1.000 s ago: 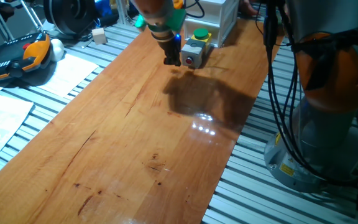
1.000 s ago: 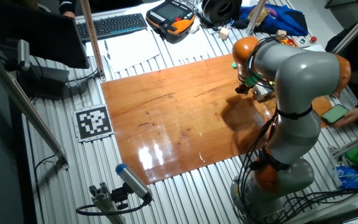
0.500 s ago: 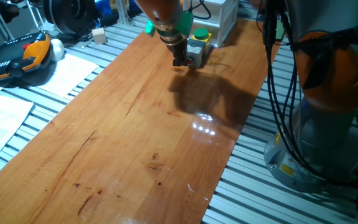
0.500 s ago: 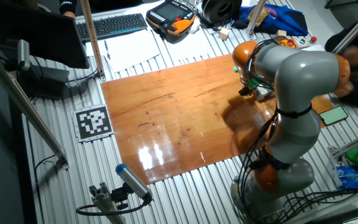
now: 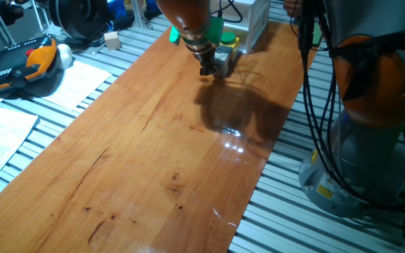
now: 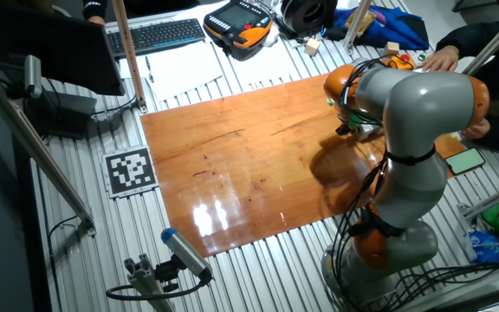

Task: Press the button horizontally

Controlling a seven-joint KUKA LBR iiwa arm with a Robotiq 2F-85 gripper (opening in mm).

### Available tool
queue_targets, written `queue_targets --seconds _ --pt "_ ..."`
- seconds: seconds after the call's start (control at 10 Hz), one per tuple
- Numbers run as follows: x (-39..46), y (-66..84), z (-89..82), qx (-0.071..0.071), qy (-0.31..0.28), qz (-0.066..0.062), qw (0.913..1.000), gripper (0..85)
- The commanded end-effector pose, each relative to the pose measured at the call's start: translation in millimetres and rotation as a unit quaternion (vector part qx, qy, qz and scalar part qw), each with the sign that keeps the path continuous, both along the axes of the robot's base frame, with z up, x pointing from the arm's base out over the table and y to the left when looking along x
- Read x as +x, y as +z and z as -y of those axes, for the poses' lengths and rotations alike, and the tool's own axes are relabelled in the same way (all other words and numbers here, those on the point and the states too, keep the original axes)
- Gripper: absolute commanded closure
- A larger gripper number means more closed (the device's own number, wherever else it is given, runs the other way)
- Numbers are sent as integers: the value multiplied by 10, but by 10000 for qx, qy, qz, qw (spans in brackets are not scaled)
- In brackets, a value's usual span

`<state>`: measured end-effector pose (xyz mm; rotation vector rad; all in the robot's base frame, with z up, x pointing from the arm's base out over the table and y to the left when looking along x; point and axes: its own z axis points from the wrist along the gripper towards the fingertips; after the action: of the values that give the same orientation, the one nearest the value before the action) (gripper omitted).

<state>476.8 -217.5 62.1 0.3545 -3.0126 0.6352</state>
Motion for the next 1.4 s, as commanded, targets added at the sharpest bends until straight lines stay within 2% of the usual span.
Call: queue_targets --seconds 0.0,1.1,1.3 --pt "7 8 15 -11 20 -8 10000 850" --pt "-19 -49 111 -74 116 75 9999 850" --pt "-10 -39 152 -21 151 60 9999 850"
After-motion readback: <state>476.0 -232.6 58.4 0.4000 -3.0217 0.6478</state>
